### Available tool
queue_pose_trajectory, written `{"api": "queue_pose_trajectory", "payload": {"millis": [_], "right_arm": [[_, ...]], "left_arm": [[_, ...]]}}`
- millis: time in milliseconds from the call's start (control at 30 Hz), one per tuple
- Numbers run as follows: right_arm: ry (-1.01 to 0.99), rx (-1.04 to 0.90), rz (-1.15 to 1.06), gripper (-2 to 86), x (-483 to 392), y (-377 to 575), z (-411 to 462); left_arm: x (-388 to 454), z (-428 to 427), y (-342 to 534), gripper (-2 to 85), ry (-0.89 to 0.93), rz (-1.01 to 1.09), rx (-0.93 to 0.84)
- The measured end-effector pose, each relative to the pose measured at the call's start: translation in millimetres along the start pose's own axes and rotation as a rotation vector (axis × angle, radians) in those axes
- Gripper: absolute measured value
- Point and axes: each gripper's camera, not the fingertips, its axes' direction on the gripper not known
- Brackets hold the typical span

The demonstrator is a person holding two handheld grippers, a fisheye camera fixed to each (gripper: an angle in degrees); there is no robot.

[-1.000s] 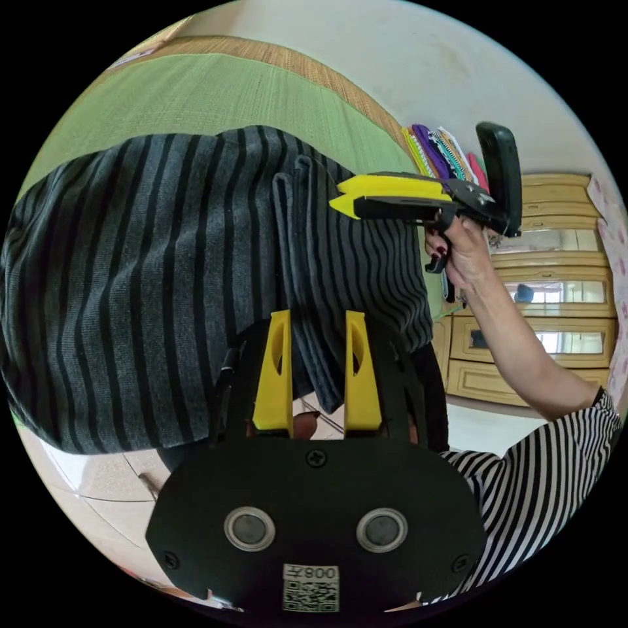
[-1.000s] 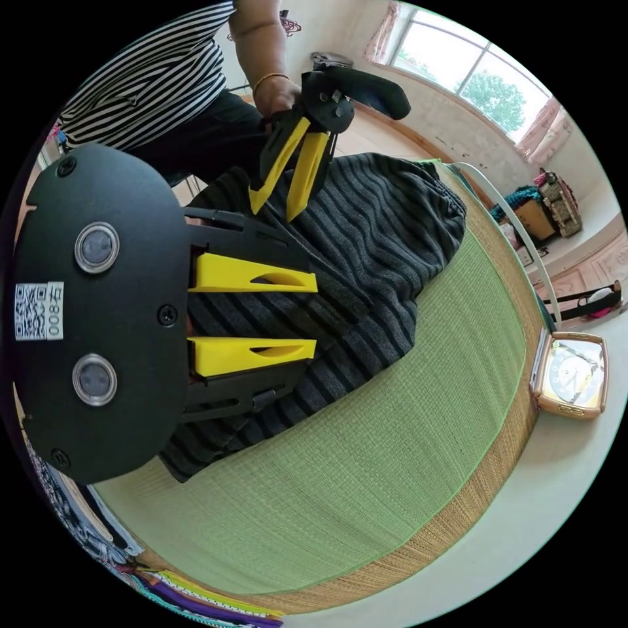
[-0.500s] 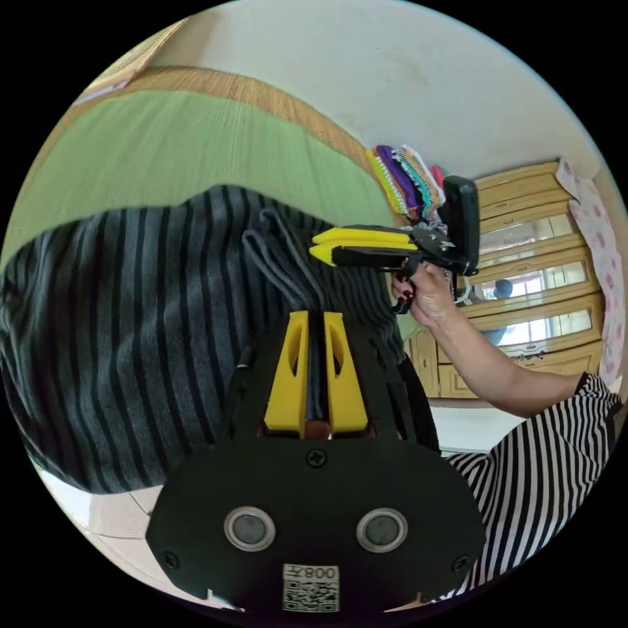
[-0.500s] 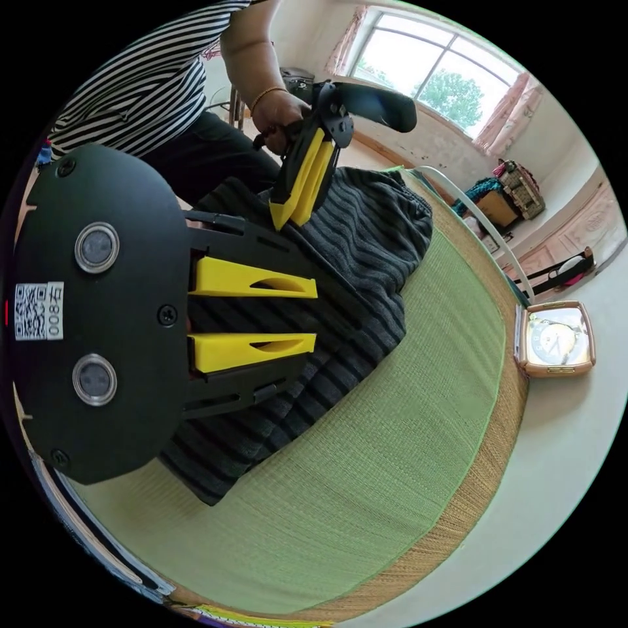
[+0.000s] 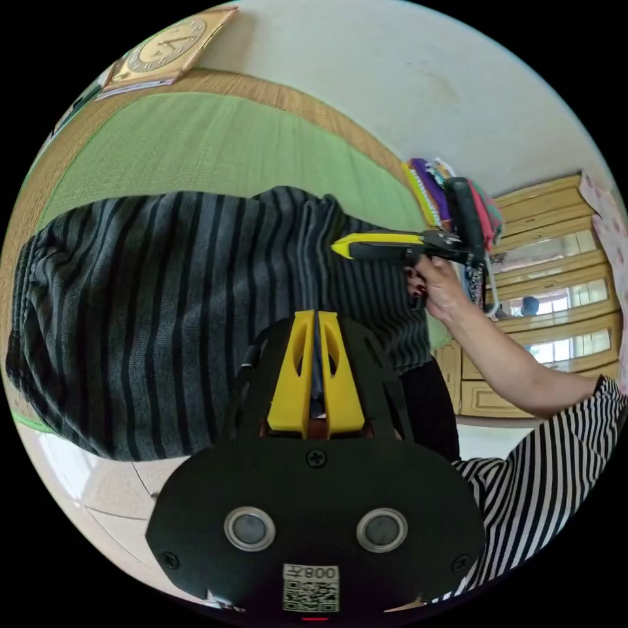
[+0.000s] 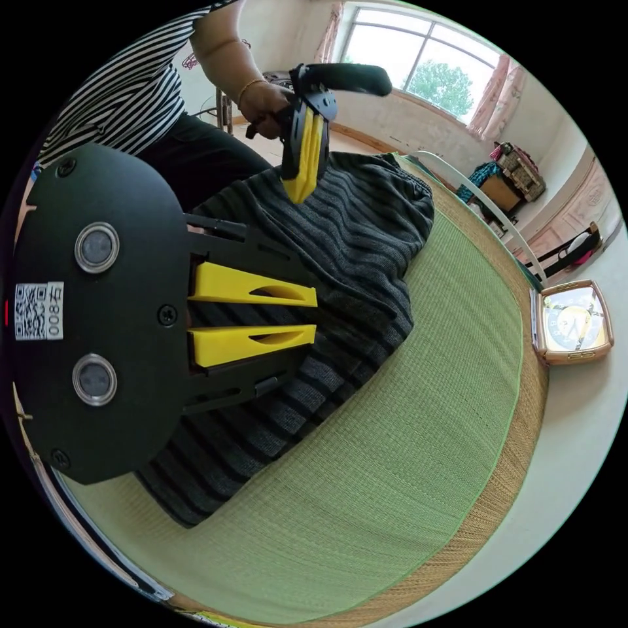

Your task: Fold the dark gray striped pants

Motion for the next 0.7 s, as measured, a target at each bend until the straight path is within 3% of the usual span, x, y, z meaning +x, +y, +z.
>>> {"api": "queue_pose_trajectory", "payload": {"millis": [133,333,467,633,700], "right_arm": [[-0.019,-0.032,0.016,4.8,17,5,-6],[0.031,0.009,-0.014,1.0,25,42,-52],[-0.089,0.053,-0.027,0.4,26,109,-84],[-0.127,-0.135,0.019,0.2,30,169,-50],[-0.184,-0.069,0.085,0.3,43,183,-64]], "left_arm": [[12,49,6,0.4,-0.024,0.076,-0.198],[32,51,15,0.1,-0.016,0.108,-0.101],[42,76,26,0.0,-0.120,0.148,-0.168],[44,93,29,0.1,-0.060,0.111,-0.155],[54,96,32,0.2,-0.095,0.145,-0.150]]}}
